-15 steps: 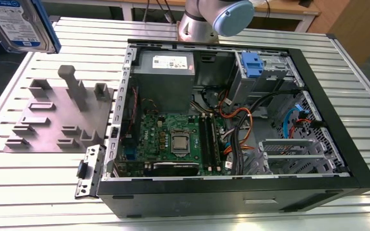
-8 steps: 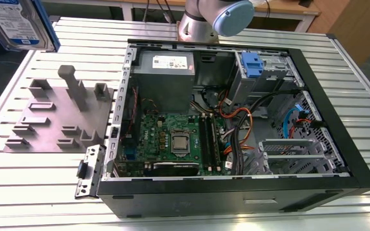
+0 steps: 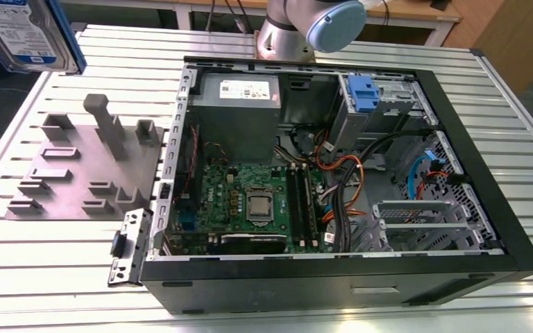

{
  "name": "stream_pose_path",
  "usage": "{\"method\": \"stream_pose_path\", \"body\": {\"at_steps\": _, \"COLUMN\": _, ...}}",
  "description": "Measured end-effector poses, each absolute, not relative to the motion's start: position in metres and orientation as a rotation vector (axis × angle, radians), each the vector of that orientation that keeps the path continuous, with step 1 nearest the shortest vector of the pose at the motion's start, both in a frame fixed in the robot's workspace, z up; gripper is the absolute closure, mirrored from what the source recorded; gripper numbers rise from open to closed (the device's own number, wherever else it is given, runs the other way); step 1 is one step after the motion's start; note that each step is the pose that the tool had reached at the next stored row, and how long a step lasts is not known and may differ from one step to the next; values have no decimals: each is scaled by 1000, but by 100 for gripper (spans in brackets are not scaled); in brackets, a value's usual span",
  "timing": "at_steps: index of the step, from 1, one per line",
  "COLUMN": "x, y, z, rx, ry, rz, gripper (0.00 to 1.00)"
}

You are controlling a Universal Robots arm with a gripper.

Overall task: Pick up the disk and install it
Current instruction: 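Pick up the disk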

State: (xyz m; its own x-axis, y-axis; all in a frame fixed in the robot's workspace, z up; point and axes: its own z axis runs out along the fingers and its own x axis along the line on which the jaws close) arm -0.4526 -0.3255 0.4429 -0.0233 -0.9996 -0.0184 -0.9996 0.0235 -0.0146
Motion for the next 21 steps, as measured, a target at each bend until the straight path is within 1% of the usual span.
{"method": "stream_pose_path", "body": {"at_steps": 21, "x": -453, "y": -326, "z": 457, "rx": -2179, "ry": 2230, "rz": 4, "gripper": 64}}
